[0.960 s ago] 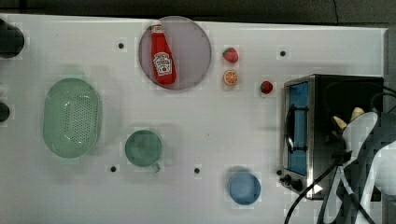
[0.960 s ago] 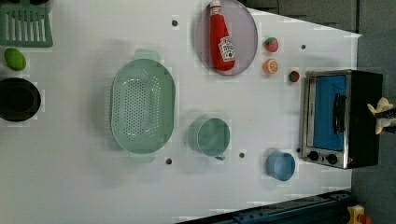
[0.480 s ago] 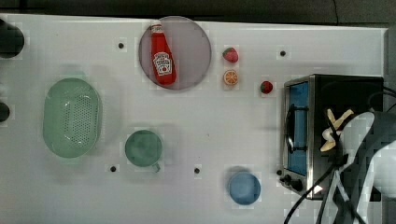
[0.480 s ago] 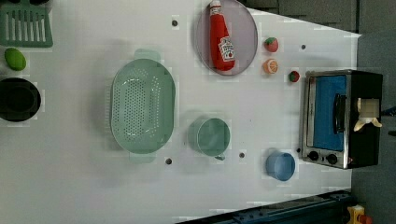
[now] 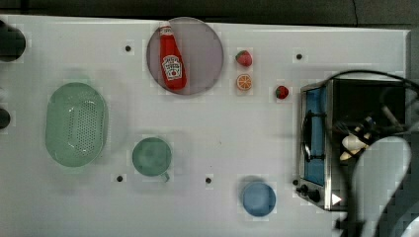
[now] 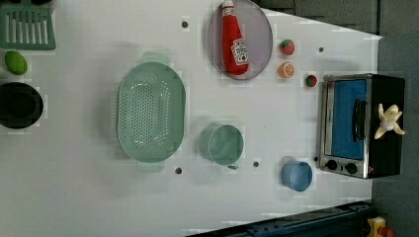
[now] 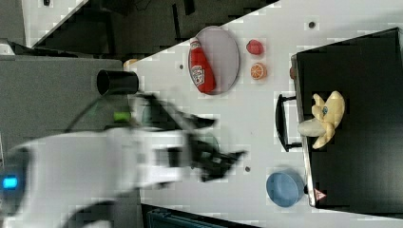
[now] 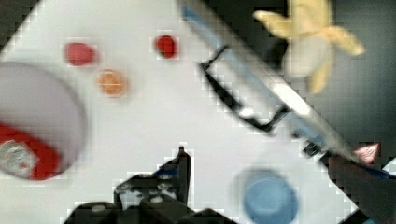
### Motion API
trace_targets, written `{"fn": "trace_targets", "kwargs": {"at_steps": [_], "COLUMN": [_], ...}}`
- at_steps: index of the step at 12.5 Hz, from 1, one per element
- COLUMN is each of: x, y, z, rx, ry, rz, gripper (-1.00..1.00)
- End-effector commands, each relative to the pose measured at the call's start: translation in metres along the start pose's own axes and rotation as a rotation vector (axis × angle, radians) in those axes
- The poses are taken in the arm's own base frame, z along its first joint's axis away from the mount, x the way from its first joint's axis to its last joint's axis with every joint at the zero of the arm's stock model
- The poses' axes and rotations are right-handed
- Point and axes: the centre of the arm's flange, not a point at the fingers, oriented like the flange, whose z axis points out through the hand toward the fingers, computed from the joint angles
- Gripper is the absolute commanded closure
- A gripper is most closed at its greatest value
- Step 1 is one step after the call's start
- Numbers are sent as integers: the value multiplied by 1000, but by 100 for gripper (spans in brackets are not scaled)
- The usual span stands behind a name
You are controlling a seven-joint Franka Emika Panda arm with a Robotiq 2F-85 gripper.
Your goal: Pick banana from table and place on oven.
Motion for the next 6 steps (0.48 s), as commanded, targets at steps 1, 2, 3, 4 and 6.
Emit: {"fn": "trace_targets", "kwargs": {"at_steps": [1,2,3,4,6], "x": [-82,-102,-121,-135,-154], "y": [-116,-136,-154,-166,-180], "z": [-7,-6,-6,-7,-10], "rx": [-14,-16,-21,-28,-34], "ry": [-20,-17,-6,5,14], "rz": [116,164,225,281,300], "gripper": [-100,-100,-100,-100,-100]}}
